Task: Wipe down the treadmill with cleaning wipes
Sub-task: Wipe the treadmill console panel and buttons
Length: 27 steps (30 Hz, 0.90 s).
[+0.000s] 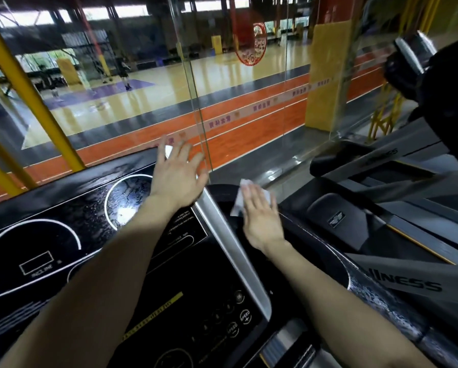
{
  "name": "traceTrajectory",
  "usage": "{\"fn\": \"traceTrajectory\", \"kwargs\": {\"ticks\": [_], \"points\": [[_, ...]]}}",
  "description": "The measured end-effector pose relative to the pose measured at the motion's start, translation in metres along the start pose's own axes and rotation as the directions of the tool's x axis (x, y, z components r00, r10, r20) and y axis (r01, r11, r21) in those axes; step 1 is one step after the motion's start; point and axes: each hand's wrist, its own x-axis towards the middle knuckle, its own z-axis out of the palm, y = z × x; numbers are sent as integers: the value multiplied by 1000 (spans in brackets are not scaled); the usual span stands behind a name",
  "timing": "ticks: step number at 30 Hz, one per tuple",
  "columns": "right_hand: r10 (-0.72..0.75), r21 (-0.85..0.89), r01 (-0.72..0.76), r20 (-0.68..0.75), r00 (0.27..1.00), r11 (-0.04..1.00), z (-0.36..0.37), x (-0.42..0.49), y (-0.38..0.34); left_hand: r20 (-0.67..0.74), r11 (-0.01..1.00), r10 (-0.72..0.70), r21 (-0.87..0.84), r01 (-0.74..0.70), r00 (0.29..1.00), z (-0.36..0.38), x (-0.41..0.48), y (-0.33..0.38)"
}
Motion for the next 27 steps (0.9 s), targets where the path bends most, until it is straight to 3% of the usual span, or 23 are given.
{"fn": "traceTrajectory", "kwargs": {"ticks": [3,5,9,12,14,16,18,20,24,27], "points": [[-248,25,247,55,967,969,-4,47,-36,-33,1000,-29,-6,29,999,3,-3,10],[-311,32,309,61,949,950,-8,45,-26,-63,1000,-25,-11,24,998,3,-6,11],[-68,-12,68,10,998,998,-8,-12,53,-67,999,-32,8,33,997,1,-8,11],[33,-23,-34,-28,999,999,-2,-20,60,-83,999,-38,9,39,996,4,-7,12],[-62,16,62,-6,998,998,1,10,29,-58,1000,-2,0,2,998,3,-4,7],[-273,54,271,16,962,961,1,45,-12,-10,999,40,-5,-40,999,3,-1,-4],[-424,83,418,88,901,905,-7,69,-34,10,1000,-18,3,18,1000,-1,-2,-13],[-459,40,457,102,883,889,-9,70,-21,-19,991,-132,20,133,991,-2,-7,-13],[-190,110,180,92,977,977,-12,18,63,-28,977,-202,56,204,979,-3,-11,-1],[-22,74,14,106,994,997,-9,1,71,-32,974,-214,64,215,976,-4,-10,1]]}}
